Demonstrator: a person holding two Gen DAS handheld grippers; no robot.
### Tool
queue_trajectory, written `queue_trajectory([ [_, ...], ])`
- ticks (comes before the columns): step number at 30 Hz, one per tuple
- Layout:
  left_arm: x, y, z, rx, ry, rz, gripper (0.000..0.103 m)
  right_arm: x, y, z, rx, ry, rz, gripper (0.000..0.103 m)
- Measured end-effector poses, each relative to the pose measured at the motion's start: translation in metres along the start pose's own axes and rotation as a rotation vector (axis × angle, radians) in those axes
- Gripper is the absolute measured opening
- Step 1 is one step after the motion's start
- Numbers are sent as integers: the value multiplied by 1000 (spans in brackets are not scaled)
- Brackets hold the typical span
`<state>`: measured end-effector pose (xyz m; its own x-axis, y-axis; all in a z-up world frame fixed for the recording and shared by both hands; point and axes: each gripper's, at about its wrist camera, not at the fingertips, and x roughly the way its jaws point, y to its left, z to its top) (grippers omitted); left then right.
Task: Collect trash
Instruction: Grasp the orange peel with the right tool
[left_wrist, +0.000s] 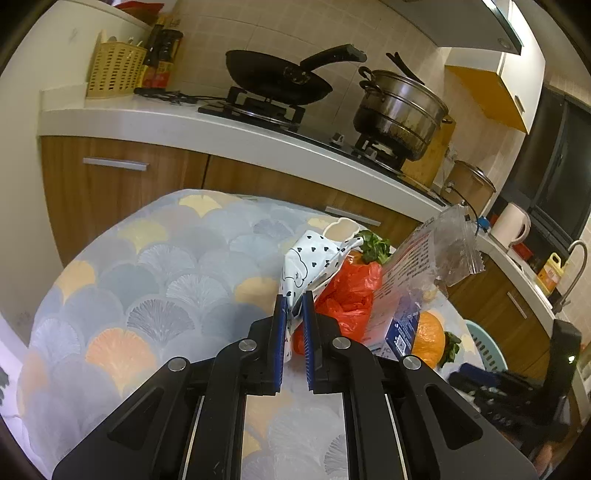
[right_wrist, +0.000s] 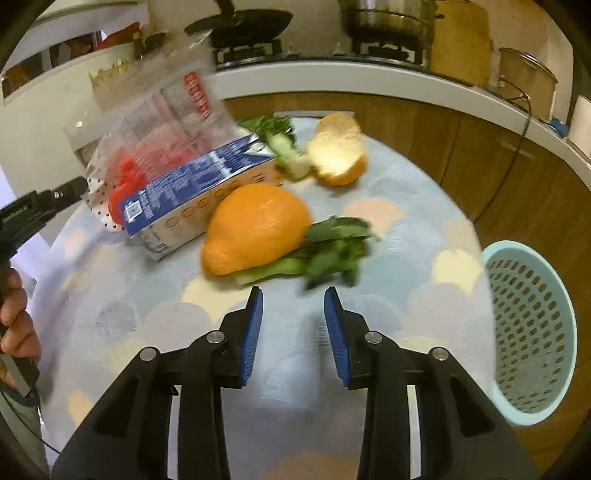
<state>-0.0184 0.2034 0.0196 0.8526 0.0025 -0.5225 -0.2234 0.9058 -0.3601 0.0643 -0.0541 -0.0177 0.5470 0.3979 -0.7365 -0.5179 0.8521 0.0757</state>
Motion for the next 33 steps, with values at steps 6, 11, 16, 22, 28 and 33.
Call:
queue_trajectory([
  [6,-2,2,-1,-2,-1,-6,7,16,26,8,-19,18,-34,56],
  [11,0,6,-1,-17,4,-10,7,31,34,14,-7,54,-106,56],
  [16,0,6,-1,-13,4,-11,7,18,21,6,21,20,-165,56],
  [22,0,6,-2,-14,4,-10,7,-9,-34,-4,142,-15,-274,56],
  [28,1,4,-3,-21,5,-15,7,-25,-61,-7,180,-39,-241,56],
  [33,1,4,-4,-23,7,-16,7,-28,-29,2,101,-74,-71,63],
])
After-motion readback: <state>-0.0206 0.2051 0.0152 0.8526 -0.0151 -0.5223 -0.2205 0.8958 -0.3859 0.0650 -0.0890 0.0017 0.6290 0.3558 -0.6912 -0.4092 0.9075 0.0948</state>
